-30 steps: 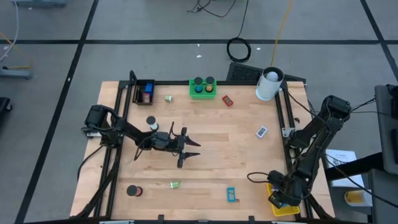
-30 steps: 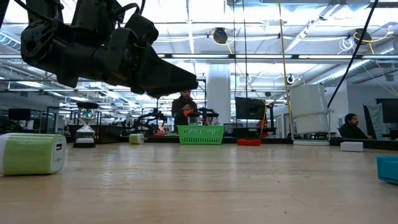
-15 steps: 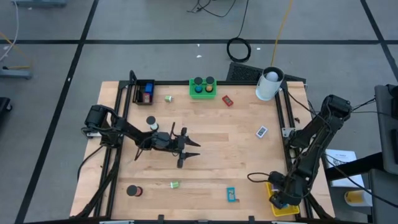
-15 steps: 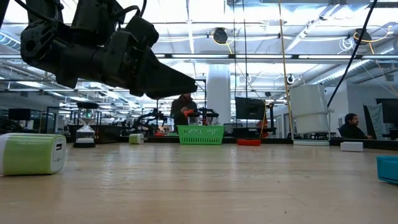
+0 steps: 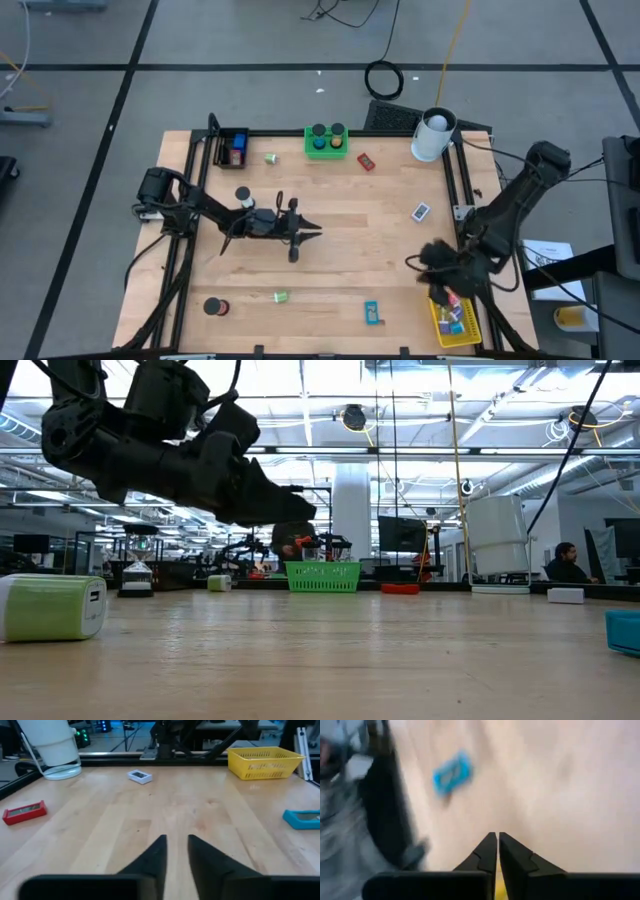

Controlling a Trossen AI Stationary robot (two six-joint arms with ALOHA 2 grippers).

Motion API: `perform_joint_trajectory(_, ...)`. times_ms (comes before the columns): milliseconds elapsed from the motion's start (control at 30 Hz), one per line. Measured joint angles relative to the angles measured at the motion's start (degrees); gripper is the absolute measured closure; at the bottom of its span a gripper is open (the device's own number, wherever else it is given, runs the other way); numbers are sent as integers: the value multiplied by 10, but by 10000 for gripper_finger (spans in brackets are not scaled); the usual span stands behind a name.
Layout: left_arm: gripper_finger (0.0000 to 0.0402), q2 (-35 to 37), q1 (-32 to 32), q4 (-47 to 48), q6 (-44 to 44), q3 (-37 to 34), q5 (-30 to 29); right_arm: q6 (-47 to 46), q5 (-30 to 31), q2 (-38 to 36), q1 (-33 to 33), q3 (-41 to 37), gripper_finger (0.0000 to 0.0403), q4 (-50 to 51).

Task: Pick & Place Office items
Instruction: Put the white digital clock into the black basket

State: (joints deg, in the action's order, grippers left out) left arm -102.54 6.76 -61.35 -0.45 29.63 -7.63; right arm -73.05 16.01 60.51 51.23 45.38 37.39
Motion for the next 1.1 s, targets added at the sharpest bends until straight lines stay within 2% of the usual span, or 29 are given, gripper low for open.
perform_joint_trajectory(133,389,0,-8,2,2,0,-1,178,185,0,-70,-6,382,-5)
perform_joint_trajectory(233,391,0,-13,2,1,0,-1,274,306,-1,-132,-36,383,-65)
perform_joint_trajectory(300,388,0,-16,2,1,0,-1,336,335,-1,-178,-65,388,-133)
perform_joint_trajectory(367,389,0,-16,2,2,0,-1,384,323,0,-224,-99,394,-212)
perform_joint_trajectory(433,396,0,-16,3,2,0,-1,403,263,-1,-269,-121,400,-249)
perform_joint_trajectory(533,394,0,-16,3,2,0,1,405,143,-8,-324,-122,398,-207)
perform_joint_trajectory(667,383,0,-15,4,4,0,1,425,50,-7,-377,-94,372,-72)
perform_joint_trajectory(767,381,0,-15,8,4,0,1,447,3,2,-409,-68,335,37)
perform_joint_trajectory(900,381,0,-15,9,5,0,1,499,-13,25,-444,-45,270,154)
perform_joint_trajectory(1000,381,0,-15,15,5,0,1,542,-13,56,-468,-42,218,196)
perform_joint_trajectory(1100,380,0,-15,17,6,0,1,562,-37,89,-486,-42,173,188)
